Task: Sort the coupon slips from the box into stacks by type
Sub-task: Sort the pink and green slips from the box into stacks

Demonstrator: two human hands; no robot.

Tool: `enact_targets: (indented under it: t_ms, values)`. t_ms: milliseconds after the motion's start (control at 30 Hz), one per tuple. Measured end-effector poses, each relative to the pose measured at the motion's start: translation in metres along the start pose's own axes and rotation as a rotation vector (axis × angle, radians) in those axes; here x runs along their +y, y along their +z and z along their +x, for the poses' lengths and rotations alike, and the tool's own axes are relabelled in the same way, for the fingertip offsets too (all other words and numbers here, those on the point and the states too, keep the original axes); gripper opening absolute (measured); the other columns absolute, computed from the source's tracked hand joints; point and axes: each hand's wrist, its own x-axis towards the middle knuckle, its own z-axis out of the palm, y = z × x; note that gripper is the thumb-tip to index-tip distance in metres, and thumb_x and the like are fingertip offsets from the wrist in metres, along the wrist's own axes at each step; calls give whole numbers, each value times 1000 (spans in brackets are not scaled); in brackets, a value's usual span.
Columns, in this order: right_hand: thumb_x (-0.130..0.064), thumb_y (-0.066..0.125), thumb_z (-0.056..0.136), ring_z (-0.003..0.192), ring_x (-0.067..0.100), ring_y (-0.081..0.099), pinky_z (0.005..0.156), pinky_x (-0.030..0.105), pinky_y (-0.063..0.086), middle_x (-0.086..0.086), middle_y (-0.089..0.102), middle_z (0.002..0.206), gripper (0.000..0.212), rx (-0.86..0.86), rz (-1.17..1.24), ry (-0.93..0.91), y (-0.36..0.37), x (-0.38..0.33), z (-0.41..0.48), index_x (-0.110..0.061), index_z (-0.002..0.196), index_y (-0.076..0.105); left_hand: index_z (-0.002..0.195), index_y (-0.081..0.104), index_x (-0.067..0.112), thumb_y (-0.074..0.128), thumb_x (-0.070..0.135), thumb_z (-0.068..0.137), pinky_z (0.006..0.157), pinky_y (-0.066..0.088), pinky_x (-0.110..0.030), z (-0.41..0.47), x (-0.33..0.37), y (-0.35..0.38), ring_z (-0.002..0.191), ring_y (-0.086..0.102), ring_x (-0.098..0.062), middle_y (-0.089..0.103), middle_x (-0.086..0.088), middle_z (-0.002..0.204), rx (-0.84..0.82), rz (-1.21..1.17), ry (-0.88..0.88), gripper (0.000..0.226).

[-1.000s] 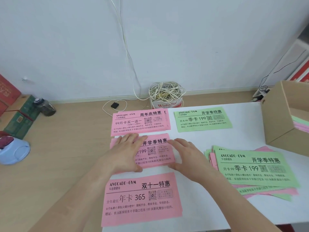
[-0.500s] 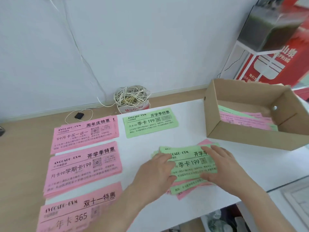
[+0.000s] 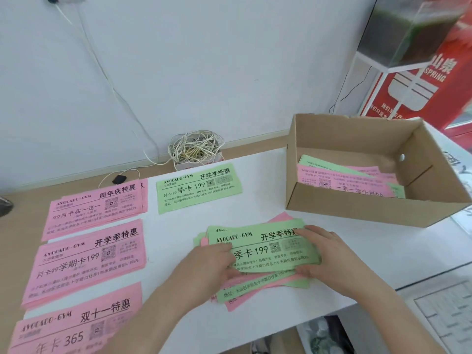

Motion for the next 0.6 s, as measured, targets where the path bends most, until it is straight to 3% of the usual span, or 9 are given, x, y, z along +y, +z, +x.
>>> enact_targets:
  t_ms: [67,133,267,400,500,600]
  values:
    - [-35,79,75,131,11,35,109,22,26,-13,36,147,75,29,64,-13,-3,3,1,-30,141,43,89,57,20,43,25,97,72,39,-26,0,5,2,93,54,-11,54,9,95,50,10,32,17]
    - [-33,78,77,123,9,43,102,22,35,-15,45,140,64,99,95,-22,-5,4,2,-28,135,51,90,57,22,44,17,96,73,42,-28,0,5,5,93,54,-12,54,9,93,63,27,34,15]
    - [-26,78,78,102,1,54,82,17,44,-16,57,119,50,178,223,-14,-5,5,3,-25,125,61,103,61,21,42,27,95,82,45,-34,-4,5,-1,100,55,-14,57,10,105,41,-68,-8,21]
    - [-21,77,77,117,12,48,99,28,42,-10,46,133,62,45,94,-9,1,11,6,-25,134,53,124,55,24,48,31,91,93,43,-34,-6,9,-4,116,51,-14,49,11,131,-4,-35,-55,34]
    - [-13,74,79,108,16,55,94,27,44,-6,55,126,50,112,74,-27,3,13,7,-19,126,61,137,41,29,46,49,91,89,45,-32,-6,20,-2,115,51,-15,42,13,135,34,15,-101,50]
    - [-11,72,82,90,13,59,77,14,43,-6,65,103,30,231,221,15,0,10,6,-20,110,69,141,27,28,41,60,91,79,45,-31,-2,37,2,113,50,-17,39,5,132,57,136,-148,61]
